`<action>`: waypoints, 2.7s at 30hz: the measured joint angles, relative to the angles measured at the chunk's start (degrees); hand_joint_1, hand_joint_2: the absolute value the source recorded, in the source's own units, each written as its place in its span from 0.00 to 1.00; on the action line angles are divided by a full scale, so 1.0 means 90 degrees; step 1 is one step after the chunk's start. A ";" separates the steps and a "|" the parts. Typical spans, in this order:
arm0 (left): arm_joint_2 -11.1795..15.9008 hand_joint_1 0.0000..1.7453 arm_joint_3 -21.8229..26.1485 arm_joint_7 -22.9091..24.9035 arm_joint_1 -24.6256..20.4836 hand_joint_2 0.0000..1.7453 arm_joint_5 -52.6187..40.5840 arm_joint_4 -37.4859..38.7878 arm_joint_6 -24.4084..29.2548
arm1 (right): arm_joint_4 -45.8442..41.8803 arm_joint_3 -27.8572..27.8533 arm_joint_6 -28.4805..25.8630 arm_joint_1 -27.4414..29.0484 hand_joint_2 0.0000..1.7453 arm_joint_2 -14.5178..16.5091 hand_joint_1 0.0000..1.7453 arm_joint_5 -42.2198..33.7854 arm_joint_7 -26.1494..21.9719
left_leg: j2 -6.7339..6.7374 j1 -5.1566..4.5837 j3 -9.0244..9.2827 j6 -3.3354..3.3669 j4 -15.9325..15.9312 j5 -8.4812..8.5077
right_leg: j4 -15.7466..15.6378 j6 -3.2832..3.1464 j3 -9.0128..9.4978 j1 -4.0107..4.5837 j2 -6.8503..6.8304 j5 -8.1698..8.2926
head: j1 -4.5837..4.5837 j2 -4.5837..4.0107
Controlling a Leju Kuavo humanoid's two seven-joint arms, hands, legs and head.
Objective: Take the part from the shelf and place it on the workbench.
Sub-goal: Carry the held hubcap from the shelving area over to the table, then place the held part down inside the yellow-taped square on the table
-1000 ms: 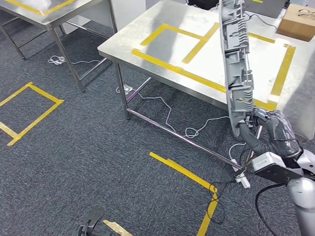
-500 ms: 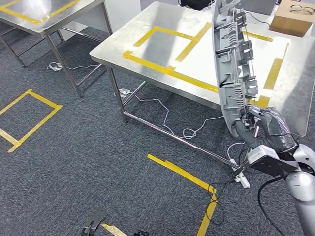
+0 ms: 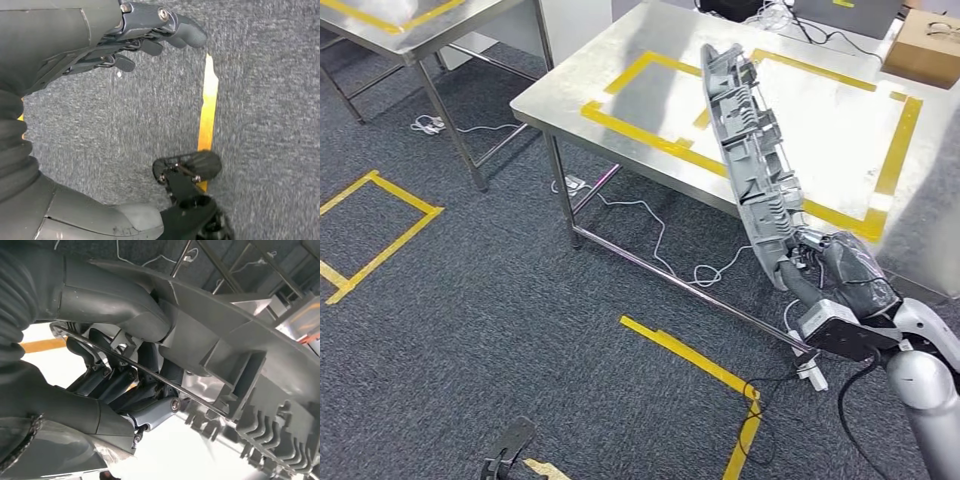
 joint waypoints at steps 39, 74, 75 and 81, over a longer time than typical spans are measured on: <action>0.0022 0.00 -0.0010 0.0025 0.0067 1.00 0.0066 -0.0007 -0.0027 | 0.0841 0.0603 -0.0588 -0.0333 1.00 0.0036 1.00 0.0727 0.0216 | 0.0008 -0.0030 0.0385 -0.0212 0.0121 -0.0350 | -0.1888 -0.0283 0.0815 0.0056 -0.0039 0.0829 | -0.0012 0.0001; 0.0015 0.00 -0.0010 0.0120 0.0054 1.00 0.0075 -0.0002 0.0111 | 0.1800 -0.0344 -0.0937 0.0200 1.00 -0.0266 1.00 0.1558 0.0002 | -0.0035 0.0012 -0.0753 -0.0348 0.1583 -0.0780 | -0.1812 -0.0270 0.1011 -0.0035 -0.0054 0.0615 | -0.0070 0.0000; 0.0013 0.00 -0.0010 0.0130 0.0058 1.00 0.0075 -0.0002 0.0062 | 0.1845 -0.0342 -0.0951 0.0196 1.00 -0.0246 1.00 0.1614 0.0027 | -0.0034 0.0015 -0.0894 -0.0353 0.1886 -0.0865 | -0.1811 -0.0275 0.1016 -0.0030 -0.0054 0.0611 | -0.0070 0.0000; 0.0058 0.00 -0.0035 0.0149 0.0045 1.00 0.0026 -0.0002 -0.0198 | 0.2642 -0.0342 -0.1293 -0.0064 1.00 -0.0086 1.00 0.2120 0.0136 | -0.0037 -0.0004 -0.0115 -0.0241 0.0231 -0.0017 | -0.1800 -0.0211 0.1061 0.0006 -0.0035 0.0579 | -0.0065 0.0000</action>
